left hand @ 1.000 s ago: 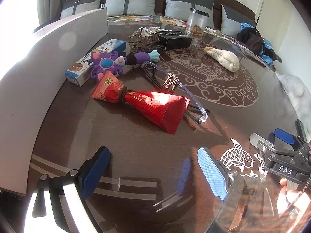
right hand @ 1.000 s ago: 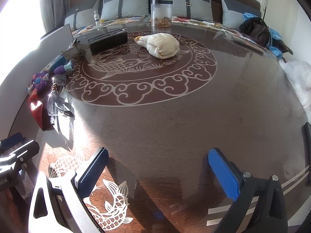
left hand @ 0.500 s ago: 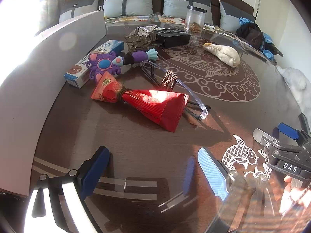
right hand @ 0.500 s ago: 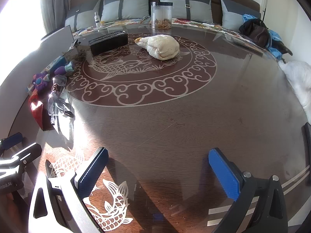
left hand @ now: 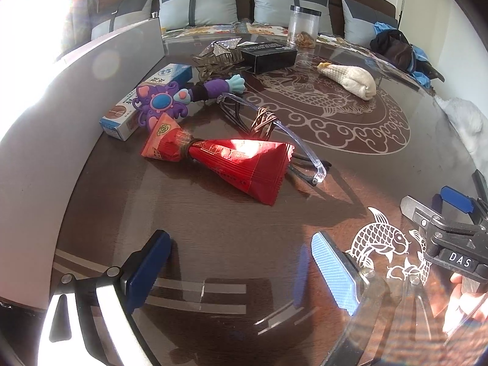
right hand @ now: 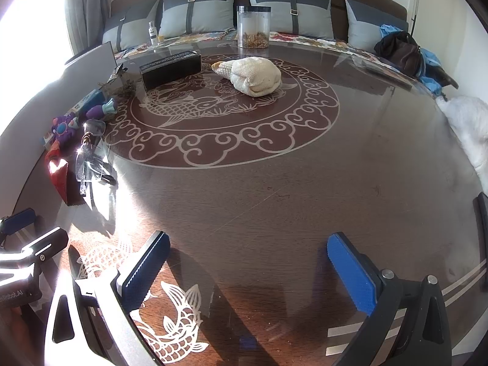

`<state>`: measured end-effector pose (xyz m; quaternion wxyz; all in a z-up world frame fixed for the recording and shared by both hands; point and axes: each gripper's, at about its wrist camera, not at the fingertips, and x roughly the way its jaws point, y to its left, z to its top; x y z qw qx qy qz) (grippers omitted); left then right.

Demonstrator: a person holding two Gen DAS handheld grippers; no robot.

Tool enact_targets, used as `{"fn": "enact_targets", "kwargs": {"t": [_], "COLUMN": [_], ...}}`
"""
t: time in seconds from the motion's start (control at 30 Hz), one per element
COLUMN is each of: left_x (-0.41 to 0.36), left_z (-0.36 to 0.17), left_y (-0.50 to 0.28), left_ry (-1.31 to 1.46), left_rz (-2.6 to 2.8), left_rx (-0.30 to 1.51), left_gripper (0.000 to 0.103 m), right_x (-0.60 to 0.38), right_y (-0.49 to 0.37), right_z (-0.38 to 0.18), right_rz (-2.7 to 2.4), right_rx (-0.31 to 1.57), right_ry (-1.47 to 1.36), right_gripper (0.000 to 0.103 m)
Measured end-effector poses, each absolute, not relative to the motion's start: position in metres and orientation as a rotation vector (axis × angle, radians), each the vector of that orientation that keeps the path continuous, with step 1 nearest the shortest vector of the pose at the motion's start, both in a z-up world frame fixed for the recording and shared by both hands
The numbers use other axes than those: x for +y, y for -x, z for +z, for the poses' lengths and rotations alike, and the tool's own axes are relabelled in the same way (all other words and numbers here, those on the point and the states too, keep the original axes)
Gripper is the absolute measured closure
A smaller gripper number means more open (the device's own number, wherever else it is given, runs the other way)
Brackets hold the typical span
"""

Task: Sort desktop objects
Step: 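Move the left gripper back over the red gift bag on the table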

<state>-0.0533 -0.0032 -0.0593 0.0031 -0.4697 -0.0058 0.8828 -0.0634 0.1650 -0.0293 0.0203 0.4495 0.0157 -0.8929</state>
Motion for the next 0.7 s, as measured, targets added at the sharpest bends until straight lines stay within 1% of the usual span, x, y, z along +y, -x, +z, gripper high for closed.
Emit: {"fn": "enact_targets", "kwargs": {"t": [0.5, 0.7], "left_x": [-0.0022, -0.0024], "left_z": [-0.0600, -0.0602], "left_y": [0.0530, 0.0530], "left_ry": [1.471, 1.474], "left_rz": [2.770, 2.772], "left_rx": [0.002, 0.002], "left_gripper": [0.007, 0.004], "right_x": [0.1653, 0.1648], "right_y": [0.0627, 0.0619], "right_z": [-0.0293, -0.0276], "right_rz": [-2.771, -2.777], "right_rx": [0.049, 0.050], "right_ry": [-1.391, -1.380], "right_gripper": [0.000, 0.000]}}
